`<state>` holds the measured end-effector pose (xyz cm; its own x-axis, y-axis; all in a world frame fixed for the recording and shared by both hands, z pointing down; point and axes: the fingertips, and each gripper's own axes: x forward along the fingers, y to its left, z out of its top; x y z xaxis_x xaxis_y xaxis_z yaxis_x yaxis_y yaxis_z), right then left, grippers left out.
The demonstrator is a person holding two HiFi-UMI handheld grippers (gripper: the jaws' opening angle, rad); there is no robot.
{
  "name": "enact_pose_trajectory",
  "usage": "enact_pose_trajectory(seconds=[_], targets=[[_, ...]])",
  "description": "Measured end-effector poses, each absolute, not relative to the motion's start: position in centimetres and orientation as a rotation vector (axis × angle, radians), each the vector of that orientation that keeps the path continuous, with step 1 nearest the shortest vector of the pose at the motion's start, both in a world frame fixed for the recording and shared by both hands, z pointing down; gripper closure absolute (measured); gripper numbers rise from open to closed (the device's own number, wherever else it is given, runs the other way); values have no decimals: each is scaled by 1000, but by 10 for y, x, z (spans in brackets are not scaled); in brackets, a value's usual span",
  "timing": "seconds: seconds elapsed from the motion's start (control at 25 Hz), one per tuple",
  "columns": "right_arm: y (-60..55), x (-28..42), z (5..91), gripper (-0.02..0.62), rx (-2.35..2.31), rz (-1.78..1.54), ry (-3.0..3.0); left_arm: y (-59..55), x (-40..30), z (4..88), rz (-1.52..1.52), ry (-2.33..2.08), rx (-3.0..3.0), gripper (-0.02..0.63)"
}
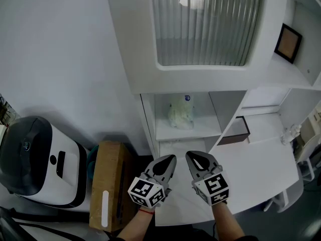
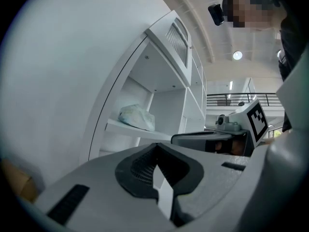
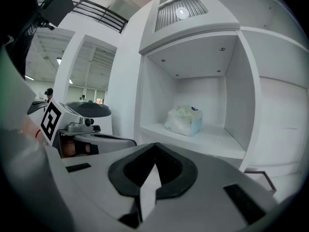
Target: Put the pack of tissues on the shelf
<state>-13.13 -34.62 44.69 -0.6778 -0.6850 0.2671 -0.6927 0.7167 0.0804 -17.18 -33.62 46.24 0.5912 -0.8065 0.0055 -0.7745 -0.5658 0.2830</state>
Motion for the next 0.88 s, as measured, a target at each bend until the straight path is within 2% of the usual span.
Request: enact_pose_trajectory(seconds=[0.88], targets=[[-287, -109, 461, 591, 923, 71, -2699, -280, -150, 467, -206, -1457, 2501, 600]])
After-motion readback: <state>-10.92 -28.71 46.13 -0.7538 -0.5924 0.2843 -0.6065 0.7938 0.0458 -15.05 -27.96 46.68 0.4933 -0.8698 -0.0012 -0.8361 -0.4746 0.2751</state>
